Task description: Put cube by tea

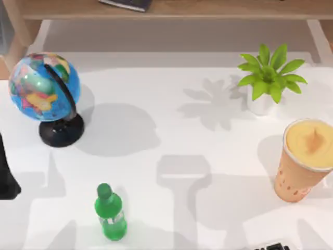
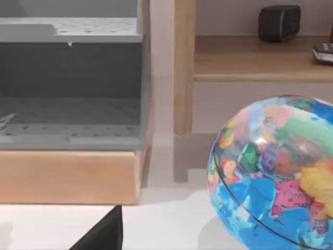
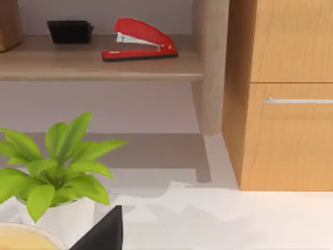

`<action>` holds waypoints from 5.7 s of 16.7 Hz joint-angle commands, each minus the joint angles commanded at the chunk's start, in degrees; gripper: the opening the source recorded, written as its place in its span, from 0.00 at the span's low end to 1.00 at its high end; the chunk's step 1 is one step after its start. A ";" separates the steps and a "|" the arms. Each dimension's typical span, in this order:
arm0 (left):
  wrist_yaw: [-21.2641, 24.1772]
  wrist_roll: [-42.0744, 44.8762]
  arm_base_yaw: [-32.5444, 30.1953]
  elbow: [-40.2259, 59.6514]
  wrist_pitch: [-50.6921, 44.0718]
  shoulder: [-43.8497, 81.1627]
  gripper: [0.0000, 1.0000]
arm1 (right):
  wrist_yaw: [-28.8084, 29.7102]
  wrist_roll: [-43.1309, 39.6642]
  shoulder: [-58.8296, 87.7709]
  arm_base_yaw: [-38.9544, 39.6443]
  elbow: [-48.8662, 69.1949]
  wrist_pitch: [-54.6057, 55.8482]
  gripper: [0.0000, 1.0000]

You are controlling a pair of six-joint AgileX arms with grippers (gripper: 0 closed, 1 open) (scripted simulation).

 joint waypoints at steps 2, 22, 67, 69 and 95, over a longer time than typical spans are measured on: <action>0.00 0.00 0.00 0.00 0.00 0.00 1.00 | 0.00 0.00 0.00 0.00 0.00 0.00 1.00; 0.00 0.00 0.00 0.00 0.00 0.00 1.00 | 14.99 0.58 58.78 14.02 54.20 4.34 1.00; 0.00 0.00 0.00 0.00 0.00 0.00 1.00 | 21.97 0.90 111.47 20.16 107.28 3.87 0.17; 0.00 0.00 0.00 0.00 0.00 0.00 1.00 | 21.97 0.90 111.47 20.16 107.28 3.87 0.02; 0.00 0.00 0.00 0.00 0.00 0.00 1.00 | 19.86 13.96 103.36 23.98 112.46 -10.78 0.00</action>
